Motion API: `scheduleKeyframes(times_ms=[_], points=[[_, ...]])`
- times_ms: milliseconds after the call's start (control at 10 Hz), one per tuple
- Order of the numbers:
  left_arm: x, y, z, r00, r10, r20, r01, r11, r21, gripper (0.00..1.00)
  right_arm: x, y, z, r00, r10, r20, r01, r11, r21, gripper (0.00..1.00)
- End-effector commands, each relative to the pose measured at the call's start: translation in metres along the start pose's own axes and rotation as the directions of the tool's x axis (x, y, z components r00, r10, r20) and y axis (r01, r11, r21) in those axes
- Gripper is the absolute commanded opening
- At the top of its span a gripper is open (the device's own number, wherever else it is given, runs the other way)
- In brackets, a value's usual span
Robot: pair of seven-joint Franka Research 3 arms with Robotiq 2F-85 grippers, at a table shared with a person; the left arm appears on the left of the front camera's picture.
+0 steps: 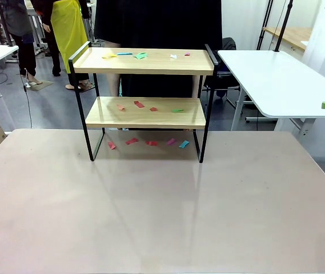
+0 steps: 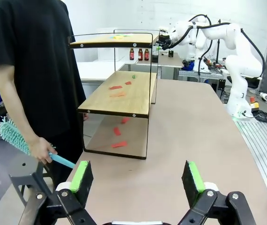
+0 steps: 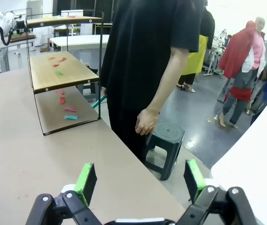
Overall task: Clean the shelf.
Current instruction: Pick up the Duster handed by the human.
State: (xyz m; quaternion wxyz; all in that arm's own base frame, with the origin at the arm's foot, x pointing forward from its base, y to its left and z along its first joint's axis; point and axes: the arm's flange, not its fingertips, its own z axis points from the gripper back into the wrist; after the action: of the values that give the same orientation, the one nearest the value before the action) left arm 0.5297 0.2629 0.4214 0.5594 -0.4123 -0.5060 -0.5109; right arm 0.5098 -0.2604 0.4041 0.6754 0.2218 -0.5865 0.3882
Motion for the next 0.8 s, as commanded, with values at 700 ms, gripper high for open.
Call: scheduleKeyframes(times_ms=[700], points=[[0.0023, -0.0009, 0.0027, 1.0, -0.005, 0.008, 0.005, 1.0, 0.0, 1.0, 0.0, -0.0005, -0.0003, 1.0, 0.004, 0.004, -0.004, 1.0, 0.0, 1.0]])
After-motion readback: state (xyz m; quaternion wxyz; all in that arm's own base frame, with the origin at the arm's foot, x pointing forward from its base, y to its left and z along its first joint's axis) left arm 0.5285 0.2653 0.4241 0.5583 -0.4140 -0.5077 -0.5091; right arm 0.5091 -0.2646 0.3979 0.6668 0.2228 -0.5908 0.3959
